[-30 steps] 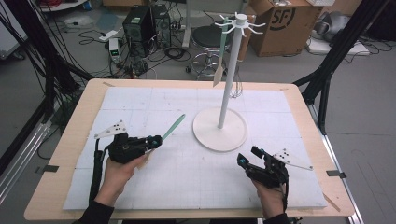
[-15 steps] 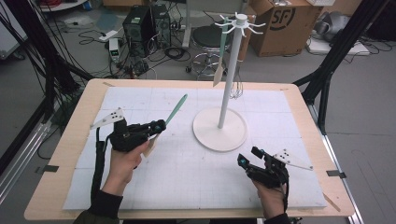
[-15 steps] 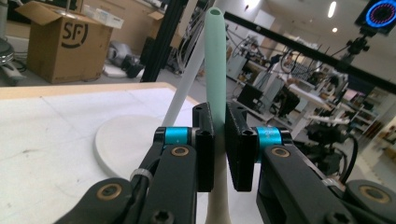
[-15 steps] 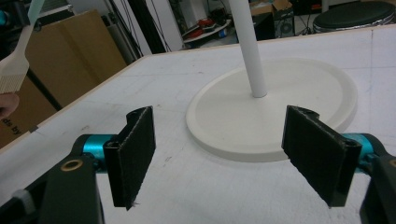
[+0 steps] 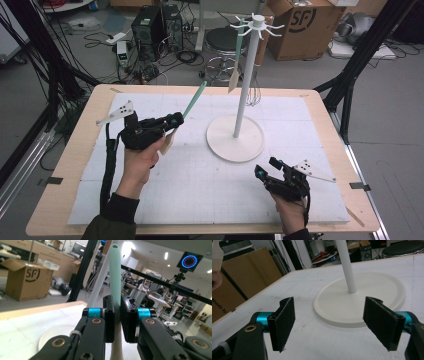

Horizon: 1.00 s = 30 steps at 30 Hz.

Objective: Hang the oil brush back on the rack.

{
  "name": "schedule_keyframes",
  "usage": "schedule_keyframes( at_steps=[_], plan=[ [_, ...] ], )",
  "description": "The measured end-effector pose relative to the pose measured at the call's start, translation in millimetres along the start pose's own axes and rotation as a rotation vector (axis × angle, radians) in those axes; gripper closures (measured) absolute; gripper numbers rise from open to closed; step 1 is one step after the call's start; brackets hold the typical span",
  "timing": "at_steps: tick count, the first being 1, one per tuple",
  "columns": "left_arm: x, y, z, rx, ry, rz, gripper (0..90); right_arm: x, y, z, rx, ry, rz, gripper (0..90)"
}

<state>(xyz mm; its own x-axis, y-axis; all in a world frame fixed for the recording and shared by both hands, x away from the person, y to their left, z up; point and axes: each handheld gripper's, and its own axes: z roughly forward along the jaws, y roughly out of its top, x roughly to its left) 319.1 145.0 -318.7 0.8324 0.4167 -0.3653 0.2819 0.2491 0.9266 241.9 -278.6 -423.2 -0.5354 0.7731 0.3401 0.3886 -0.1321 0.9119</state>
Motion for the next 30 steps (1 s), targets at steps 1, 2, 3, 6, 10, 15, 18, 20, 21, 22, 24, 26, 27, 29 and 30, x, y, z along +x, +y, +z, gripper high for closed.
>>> schedule_keyframes(
  at_steps=[1,2,3,6,10,15,18,20,21,22,24,26,27,29,30],
  plan=[
    [-1.0,0.9,0.9,-0.004,0.003,-0.001,82.9,-0.1,0.0,-0.5,0.0,0.004,-0.001,25.1],
    [-1.3,1.6,1.3,-0.01,0.002,-0.004,82.9,0.1,0.0,-1.4,0.002,0.006,0.001,25.1],
    [-1.0,2.2,1.4,-0.015,0.0,-0.006,82.9,-0.4,-0.1,-1.4,-0.005,0.002,-0.005,25.1],
    [0.6,3.9,2.1,-0.036,-0.004,-0.017,82.9,-1.4,0.1,-2.8,-0.004,0.004,0.001,25.1],
    [0.8,8.3,6.0,-0.058,-0.007,-0.017,82.9,-0.8,0.5,-3.0,-0.007,0.004,0.004,25.1],
    [-4.5,20.9,13.9,-0.075,-0.025,0.013,82.9,-0.1,0.1,-1.8,-0.001,0.008,0.005,25.1],
    [-8.0,30.3,19.3,-0.085,-0.032,0.023,82.9,-1.6,0.0,-2.7,0.0,0.006,0.006,25.1],
    [-8.7,35.6,22.8,-0.088,-0.04,0.03,82.9,-3.2,-0.2,-3.4,0.0,0.004,0.007,25.1],
    [-9.2,37.8,24.9,-0.092,-0.044,0.033,82.9,-4.2,-0.1,-3.9,-0.004,0.003,0.005,25.1],
    [-9.9,39.9,26.9,-0.095,-0.051,0.032,82.9,-4.7,-0.1,-4.7,-0.003,0.002,0.012,25.1],
    [-11.5,43.7,31.8,-0.099,-0.056,0.041,82.9,-6.4,0.0,-6.0,-0.008,0.0,0.017,25.1],
    [-13.2,46.5,37.2,-0.102,-0.062,0.045,82.9,-8.0,0.0,-6.9,-0.009,0.0,0.02,25.1],
    [-14.0,47.9,39.7,-0.105,-0.06,0.052,82.9,-9.0,-0.1,-7.2,-0.012,-0.003,0.017,25.1],
    [-14.7,50.8,44.4,-0.113,-0.065,0.05,82.9,-9.7,0.0,-8.0,-0.011,-0.003,0.023,25.1],
    [-15.0,52.1,46.4,-0.119,-0.064,0.053,82.9,-10.1,0.0,-8.3,-0.014,-0.004,0.023,25.1]
  ],
)
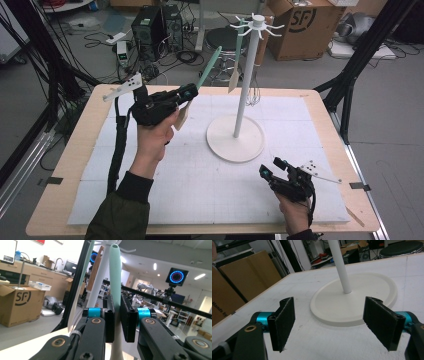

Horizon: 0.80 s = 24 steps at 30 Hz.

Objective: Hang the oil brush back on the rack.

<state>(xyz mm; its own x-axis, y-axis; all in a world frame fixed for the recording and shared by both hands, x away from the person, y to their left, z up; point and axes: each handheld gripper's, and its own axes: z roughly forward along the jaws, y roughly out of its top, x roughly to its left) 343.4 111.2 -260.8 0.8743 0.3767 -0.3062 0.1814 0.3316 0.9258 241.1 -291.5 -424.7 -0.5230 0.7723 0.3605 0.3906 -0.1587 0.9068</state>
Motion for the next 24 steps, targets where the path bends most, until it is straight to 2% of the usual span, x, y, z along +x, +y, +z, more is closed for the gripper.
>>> schedule_keyframes(
  at_steps=[12,17,21,24],
  plan=[
    [-8.6,10.8,16.5,-0.017,-0.014,0.021,82.9,-1.7,-0.1,-1.0,-0.001,0.005,0.008,25.1],
    [-9.4,16.3,20.9,-0.014,-0.006,0.031,82.9,-1.6,0.0,-0.9,-0.002,0.008,0.007,25.1],
    [-12.1,17.5,27.7,0.013,0.004,0.052,83.0,-1.8,0.1,-0.9,-0.002,0.008,0.01,25.1],
    [-13.9,18.2,32.1,0.008,0.009,0.05,83.0,-1.4,0.3,-1.4,-0.004,0.008,0.013,25.1]
  ],
)
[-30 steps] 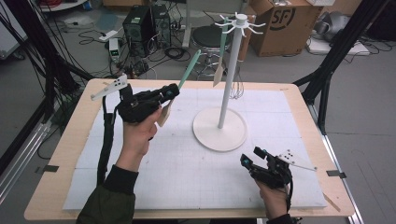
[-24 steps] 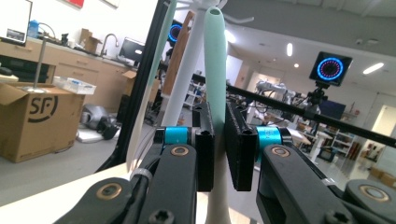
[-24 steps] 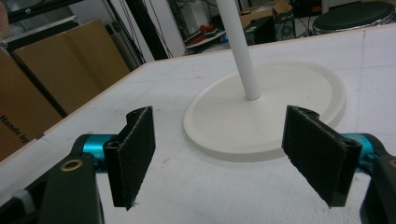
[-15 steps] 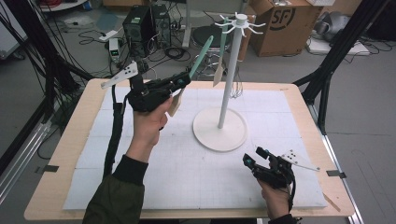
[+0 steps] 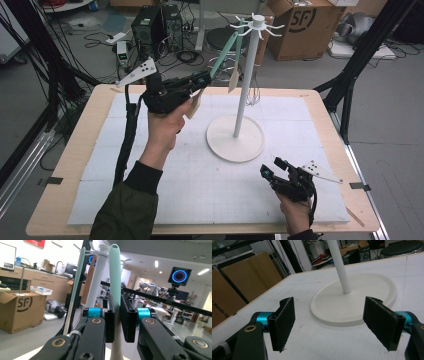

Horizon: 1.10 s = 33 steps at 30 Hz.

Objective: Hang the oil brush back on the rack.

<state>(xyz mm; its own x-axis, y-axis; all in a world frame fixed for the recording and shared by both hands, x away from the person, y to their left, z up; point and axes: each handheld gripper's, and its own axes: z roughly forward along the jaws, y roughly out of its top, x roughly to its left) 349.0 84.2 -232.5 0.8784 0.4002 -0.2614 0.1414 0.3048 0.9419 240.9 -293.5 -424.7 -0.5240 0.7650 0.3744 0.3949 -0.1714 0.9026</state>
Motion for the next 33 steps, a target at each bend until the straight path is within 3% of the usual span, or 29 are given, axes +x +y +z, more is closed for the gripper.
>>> schedule_keyframes(
  at_steps=[20,33],
  plan=[
    [-1.0,-2.9,7.8,0.017,0.024,0.007,82.8,-1.4,0.4,-2.1,-0.01,-0.004,-0.004,25.1],
    [1.6,-6.8,14.0,0.022,0.015,-0.036,82.8,-2.0,0.8,-4.5,-0.02,-0.011,-0.001,25.1]
  ],
)
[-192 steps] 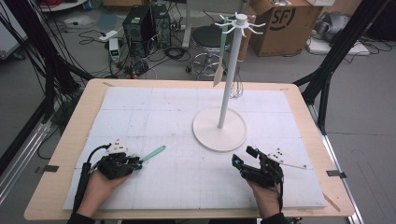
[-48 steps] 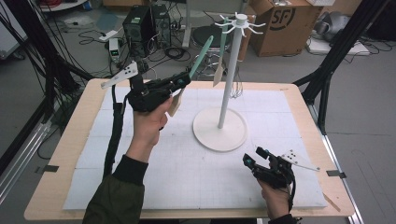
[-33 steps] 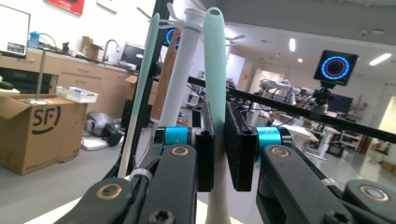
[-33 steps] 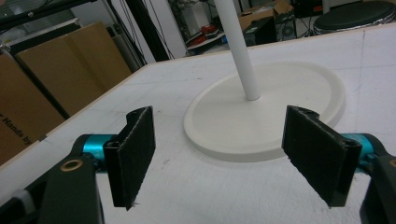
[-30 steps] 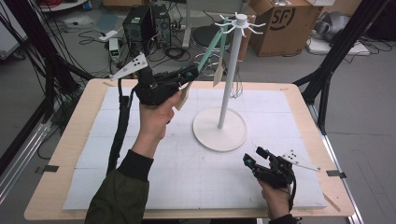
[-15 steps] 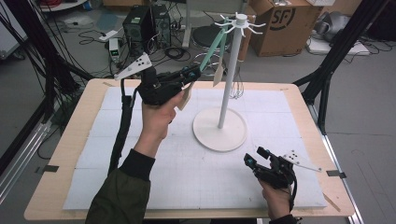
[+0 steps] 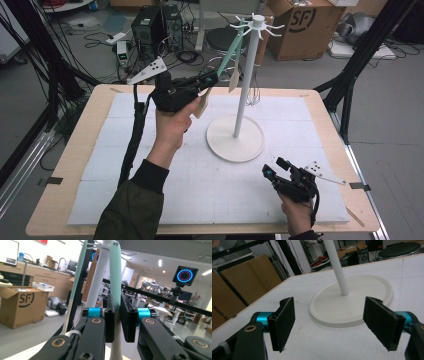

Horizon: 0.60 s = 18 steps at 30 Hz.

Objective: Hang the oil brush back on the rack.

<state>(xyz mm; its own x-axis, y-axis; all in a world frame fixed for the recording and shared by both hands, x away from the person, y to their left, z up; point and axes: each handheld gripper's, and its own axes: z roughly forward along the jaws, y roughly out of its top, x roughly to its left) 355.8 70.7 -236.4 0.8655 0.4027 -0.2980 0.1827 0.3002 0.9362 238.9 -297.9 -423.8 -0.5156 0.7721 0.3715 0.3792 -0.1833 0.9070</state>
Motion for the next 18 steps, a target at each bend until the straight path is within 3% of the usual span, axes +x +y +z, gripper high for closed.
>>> schedule_keyframes(
  at_steps=[9,11,14,18],
  plan=[
    [2.5,-2.5,3.3,0.002,-0.017,-0.029,82.6,0.4,-0.4,-1.1,0.005,-0.001,0.002,25.1],
    [5.1,-3.6,4.6,0.001,-0.037,-0.063,82.1,0.2,-0.4,-1.3,0.003,0.0,0.002,25.1],
    [11.3,-4.6,4.9,0.008,-0.032,-0.075,79.7,0.4,-0.4,-2.2,0.005,0.002,0.005,25.1],
    [14.7,-5.6,5.6,0.012,-0.046,-0.092,61.7,-0.3,-0.5,-3.3,0.0,-0.003,0.006,25.1]
  ],
)
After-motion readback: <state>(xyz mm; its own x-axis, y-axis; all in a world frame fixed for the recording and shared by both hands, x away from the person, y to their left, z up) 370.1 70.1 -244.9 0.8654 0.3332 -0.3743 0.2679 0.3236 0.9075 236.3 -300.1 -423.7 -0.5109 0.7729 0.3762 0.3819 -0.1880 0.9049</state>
